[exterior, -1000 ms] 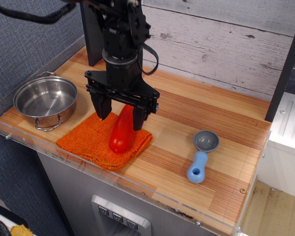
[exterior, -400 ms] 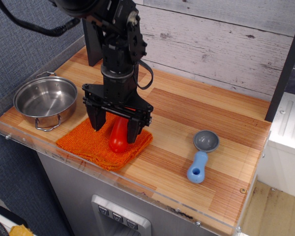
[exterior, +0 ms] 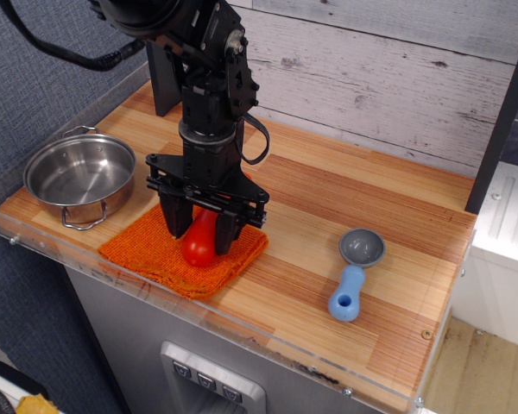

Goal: Place the red fruit into the bowl

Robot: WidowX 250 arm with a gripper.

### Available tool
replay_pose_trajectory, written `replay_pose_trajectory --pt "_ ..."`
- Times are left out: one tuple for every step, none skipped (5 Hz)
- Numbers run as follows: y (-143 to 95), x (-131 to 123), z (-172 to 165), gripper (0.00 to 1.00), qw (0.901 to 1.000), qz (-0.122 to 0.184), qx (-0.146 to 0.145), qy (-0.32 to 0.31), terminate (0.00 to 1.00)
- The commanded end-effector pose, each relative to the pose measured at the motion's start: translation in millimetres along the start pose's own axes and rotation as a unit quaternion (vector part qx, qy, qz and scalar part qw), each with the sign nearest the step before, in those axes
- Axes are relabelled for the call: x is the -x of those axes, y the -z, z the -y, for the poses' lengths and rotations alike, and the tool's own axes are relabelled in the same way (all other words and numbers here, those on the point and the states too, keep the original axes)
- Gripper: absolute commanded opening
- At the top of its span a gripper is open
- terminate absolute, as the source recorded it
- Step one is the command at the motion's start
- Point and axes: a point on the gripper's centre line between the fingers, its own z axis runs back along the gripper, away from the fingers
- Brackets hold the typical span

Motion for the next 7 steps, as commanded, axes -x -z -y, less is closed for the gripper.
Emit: replay_pose_trajectory --pt "-53 -3 -16 0.00 0.9974 0.072 -0.001 -0.005 0.00" --pt "-82 3 -40 0.00 0.9937 0.108 -0.004 -0.028 0.00" --pt "-81 7 -76 0.00 0.9918 0.108 -0.007 -0.068 0.00" --pt "-54 3 -111 0.00 0.9940 0.073 -0.009 -0.081 0.00" --pt "-25 -3 -138 0.00 0.9951 0.035 -0.005 -0.092 0.00" --pt "-8 -6 -151 0.00 0.9950 0.012 -0.002 -0.099 0.00" --pt "-1 -6 -149 0.00 0.9948 -0.002 0.002 -0.101 0.00"
